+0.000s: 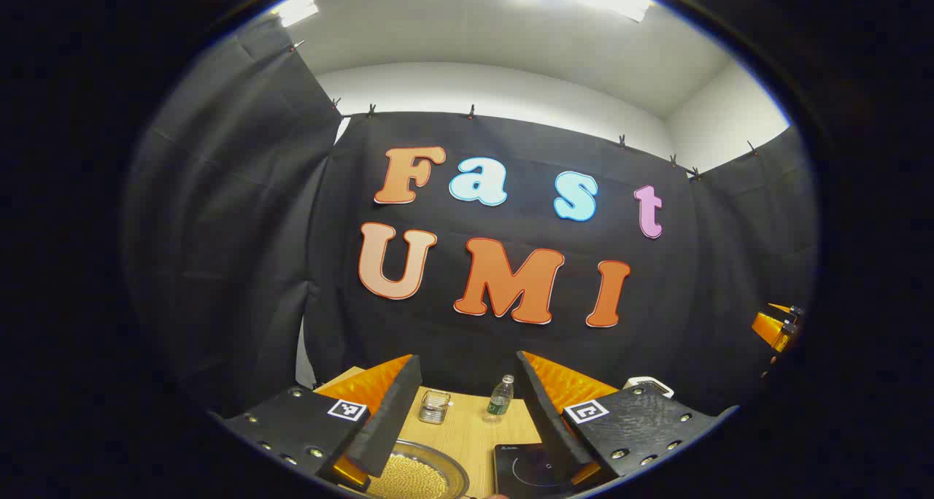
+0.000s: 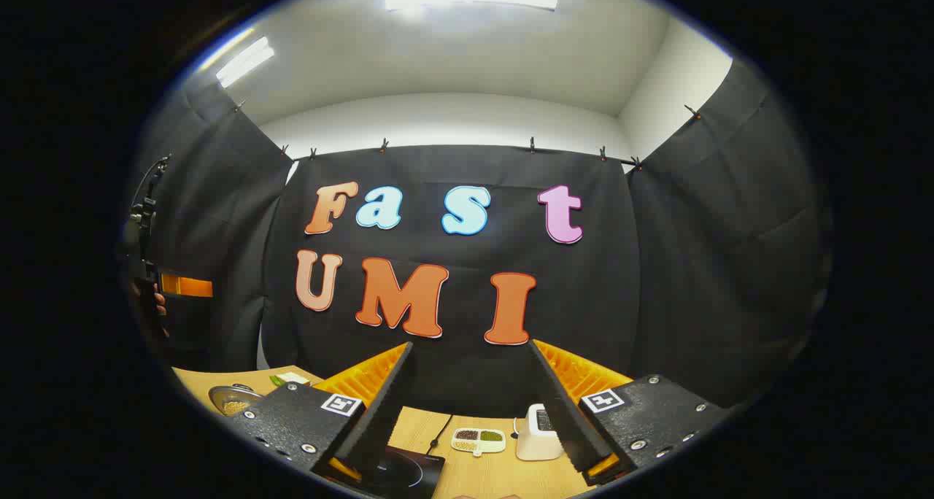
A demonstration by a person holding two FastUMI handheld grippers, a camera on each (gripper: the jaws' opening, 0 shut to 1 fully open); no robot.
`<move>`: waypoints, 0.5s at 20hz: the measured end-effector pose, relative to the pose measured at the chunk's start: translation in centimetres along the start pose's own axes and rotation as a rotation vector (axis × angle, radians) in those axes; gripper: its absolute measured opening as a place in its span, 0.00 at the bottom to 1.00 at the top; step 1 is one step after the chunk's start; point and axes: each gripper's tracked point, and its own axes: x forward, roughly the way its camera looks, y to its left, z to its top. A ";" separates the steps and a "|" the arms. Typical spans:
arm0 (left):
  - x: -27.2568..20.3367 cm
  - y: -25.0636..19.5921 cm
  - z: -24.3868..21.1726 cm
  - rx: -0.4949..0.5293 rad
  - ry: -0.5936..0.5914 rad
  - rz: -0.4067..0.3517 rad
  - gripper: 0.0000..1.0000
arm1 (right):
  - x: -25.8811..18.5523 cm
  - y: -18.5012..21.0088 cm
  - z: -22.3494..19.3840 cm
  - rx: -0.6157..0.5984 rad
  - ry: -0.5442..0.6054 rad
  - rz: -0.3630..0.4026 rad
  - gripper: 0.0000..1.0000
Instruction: First push the handle of the pot to place it horizontally, then grasp the pot with both hands and set it on the induction cooktop.
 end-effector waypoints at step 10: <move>0.7 -0.1 -0.1 0.008 -0.019 -0.019 0.83 | 1.4 -0.3 0.0 0.005 -0.008 0.009 0.94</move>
